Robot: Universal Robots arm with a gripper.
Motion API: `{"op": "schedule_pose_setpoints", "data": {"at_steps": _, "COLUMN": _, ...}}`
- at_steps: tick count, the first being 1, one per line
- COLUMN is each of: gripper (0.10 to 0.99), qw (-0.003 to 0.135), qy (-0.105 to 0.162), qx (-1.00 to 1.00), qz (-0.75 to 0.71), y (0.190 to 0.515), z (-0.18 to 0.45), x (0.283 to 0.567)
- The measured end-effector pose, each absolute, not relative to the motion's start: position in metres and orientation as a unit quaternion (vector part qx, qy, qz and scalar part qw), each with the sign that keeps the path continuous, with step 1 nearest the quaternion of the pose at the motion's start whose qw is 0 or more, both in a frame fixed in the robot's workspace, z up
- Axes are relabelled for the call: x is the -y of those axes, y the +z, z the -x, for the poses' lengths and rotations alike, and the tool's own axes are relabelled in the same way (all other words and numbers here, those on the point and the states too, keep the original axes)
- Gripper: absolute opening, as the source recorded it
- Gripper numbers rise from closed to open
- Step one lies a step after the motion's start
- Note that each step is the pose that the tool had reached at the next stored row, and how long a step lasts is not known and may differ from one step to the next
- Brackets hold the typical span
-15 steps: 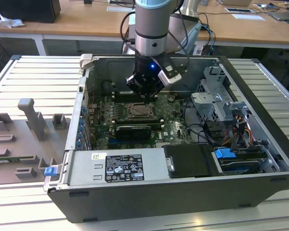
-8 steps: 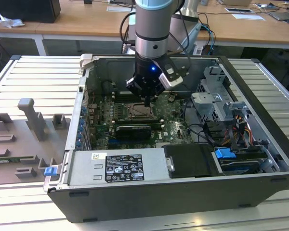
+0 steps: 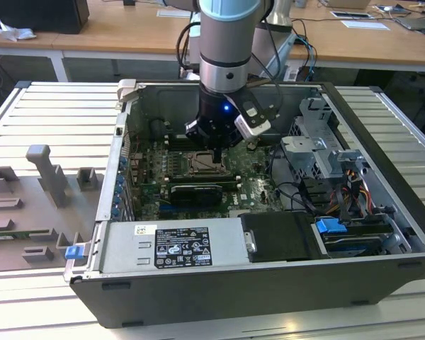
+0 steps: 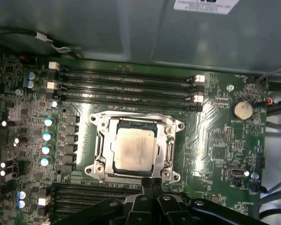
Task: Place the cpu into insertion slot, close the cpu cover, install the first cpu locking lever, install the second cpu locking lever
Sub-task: 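Install the second cpu locking lever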
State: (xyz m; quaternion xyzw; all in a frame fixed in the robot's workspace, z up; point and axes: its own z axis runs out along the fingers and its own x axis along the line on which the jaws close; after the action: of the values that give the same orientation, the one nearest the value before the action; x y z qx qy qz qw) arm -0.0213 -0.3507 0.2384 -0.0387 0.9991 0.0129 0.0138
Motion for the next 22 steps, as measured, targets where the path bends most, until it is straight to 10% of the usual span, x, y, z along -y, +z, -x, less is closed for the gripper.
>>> {"op": "schedule_pose_setpoints", "data": {"at_steps": 22, "gripper": 0.106, "qw": 0.014, "qy": 0.018, "qx": -0.999, "qz": 0.037, "y": 0.221, "z": 0.062, "x": 0.37}}
